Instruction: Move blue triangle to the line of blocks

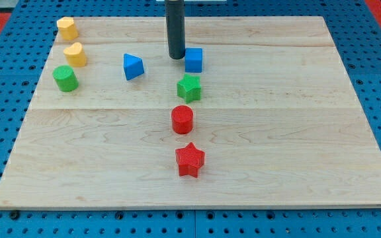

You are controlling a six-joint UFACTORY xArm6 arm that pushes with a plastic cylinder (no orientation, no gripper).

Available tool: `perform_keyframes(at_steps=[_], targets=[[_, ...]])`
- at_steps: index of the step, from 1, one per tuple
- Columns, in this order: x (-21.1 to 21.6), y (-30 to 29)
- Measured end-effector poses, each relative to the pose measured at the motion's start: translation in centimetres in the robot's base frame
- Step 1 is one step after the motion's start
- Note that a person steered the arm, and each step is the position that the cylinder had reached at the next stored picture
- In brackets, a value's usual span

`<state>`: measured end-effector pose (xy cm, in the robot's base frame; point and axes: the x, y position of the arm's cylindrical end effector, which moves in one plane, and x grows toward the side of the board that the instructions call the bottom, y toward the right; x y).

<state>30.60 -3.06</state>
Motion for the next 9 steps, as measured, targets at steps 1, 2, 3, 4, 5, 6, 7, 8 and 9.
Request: perform_keyframes(at_steps=[1, 2, 3, 4, 5, 6, 7, 8, 9], targets=[[-2.9, -6.0], [-6.3, -11.2], [-6.0, -17.8], [-1.6, -18.5], [3.1, -16.3], [6.6, -13.5], [5.2, -12.1], [0.9, -8.7], [-0.8, -6.3]])
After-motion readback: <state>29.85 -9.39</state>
